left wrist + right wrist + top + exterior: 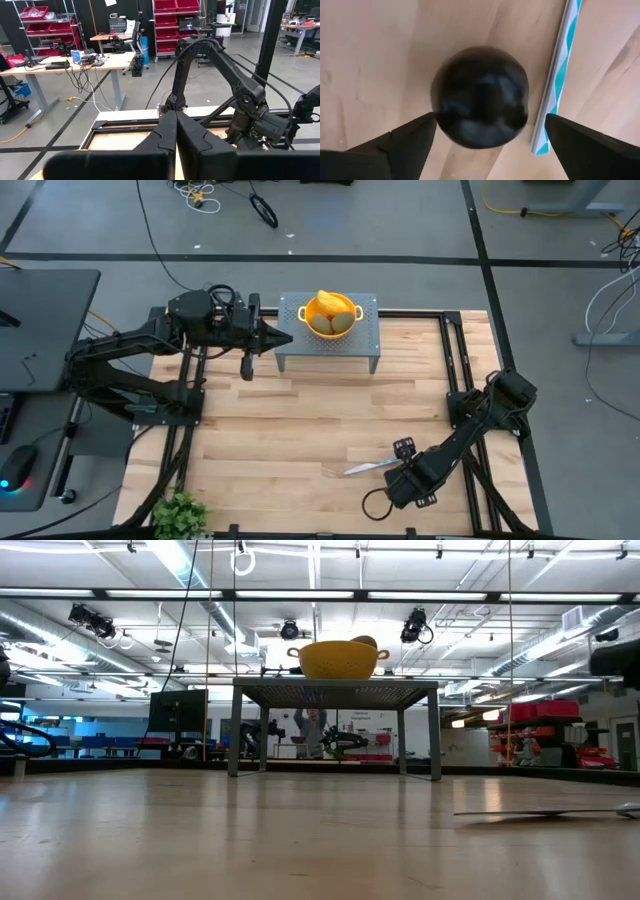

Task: Pick & Place Fruit
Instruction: Put the black plum into the yellow strainer bowl on the shelf

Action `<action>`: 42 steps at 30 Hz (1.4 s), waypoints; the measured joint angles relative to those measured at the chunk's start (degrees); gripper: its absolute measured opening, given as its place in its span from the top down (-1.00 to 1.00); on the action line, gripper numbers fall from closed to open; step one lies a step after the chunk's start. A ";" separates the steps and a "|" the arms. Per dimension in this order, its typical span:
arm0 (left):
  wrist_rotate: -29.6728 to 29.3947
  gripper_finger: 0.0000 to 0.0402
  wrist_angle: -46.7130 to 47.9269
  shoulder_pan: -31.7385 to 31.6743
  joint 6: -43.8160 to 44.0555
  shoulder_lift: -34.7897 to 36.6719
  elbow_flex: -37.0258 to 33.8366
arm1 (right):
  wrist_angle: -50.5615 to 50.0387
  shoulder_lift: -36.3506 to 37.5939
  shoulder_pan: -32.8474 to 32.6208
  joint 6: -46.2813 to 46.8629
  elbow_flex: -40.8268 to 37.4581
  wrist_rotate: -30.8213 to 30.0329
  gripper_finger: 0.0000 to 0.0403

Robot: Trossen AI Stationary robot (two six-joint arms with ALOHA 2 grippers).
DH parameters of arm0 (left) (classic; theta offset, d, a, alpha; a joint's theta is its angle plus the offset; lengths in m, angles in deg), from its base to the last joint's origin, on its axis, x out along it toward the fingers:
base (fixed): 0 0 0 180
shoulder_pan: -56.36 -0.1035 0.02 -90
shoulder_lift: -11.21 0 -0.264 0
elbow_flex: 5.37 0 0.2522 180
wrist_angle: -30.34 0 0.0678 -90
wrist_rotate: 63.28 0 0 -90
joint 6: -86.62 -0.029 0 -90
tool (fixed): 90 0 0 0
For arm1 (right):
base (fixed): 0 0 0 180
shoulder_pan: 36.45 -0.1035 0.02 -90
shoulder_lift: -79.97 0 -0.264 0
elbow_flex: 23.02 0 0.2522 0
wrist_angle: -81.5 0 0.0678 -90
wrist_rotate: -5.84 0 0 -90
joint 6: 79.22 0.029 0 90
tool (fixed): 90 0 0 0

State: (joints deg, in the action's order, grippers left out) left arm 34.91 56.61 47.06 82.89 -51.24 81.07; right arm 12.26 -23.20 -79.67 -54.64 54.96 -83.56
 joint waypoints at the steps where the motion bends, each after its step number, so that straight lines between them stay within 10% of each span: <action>1: 0.00 0.95 0.01 0.00 0.02 0.00 0.00 | 0.30 0.00 0.00 0.00 -0.40 0.01 -0.90; 20: -1.53 0.97 -0.42 0.00 0.41 0.00 0.00 | 3.77 0.00 0.00 -0.07 -1.56 0.01 -0.86; 42: -2.82 0.98 -0.42 0.00 1.04 0.00 0.00 | 6.75 0.09 0.02 -0.16 -1.56 0.12 -0.32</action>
State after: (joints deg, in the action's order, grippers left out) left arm 32.09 56.19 47.06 83.94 -51.24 81.07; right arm 19.01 -23.12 -79.65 -54.80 53.40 -83.44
